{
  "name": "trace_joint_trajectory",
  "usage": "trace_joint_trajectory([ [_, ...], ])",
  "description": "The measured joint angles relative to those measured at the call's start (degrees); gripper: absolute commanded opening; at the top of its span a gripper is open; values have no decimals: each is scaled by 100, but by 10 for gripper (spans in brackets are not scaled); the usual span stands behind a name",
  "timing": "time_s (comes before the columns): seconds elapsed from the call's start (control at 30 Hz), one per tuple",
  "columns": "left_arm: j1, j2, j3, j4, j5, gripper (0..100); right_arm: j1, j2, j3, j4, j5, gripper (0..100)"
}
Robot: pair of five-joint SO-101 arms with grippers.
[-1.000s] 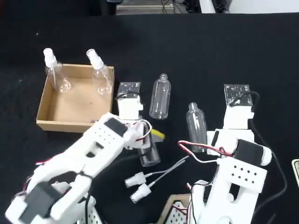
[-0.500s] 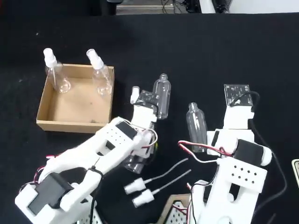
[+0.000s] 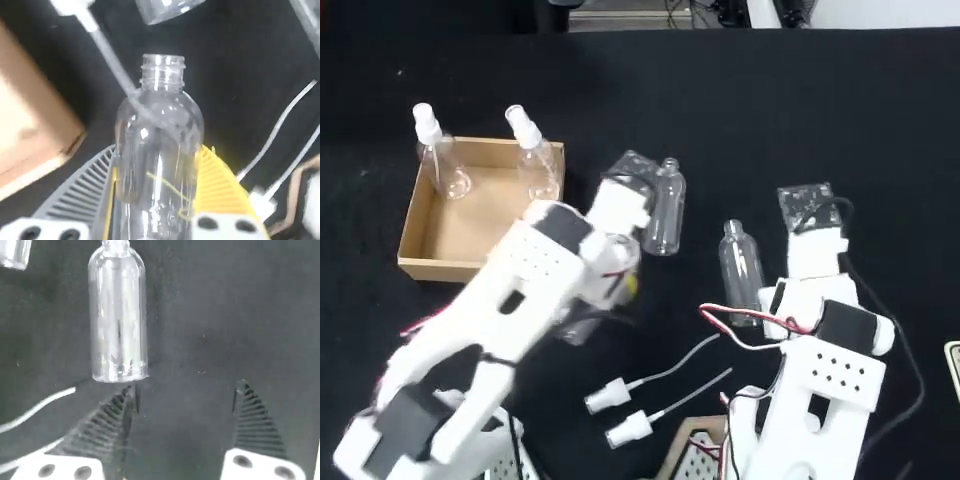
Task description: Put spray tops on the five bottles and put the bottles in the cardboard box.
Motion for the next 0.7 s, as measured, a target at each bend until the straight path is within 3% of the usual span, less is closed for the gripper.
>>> trace_joint_trajectory([
  [0.17, -290, -1319, 325, 791, -818, 30, -941, 0, -123, 809, 1336, 268],
  [0.3, -580, -2760, 1011, 1073, -1275, 30, -1846, -9, -334, 1327, 1837, 252],
  [0.47, -1670, -4316, 1556, 1389, -1820, 30, -3086, -18, -387, 1538, 1908, 166],
  [0.7, -3262, -5380, 2242, 1380, -2101, 33, -4369, -18, -387, 1160, 1468, 185],
])
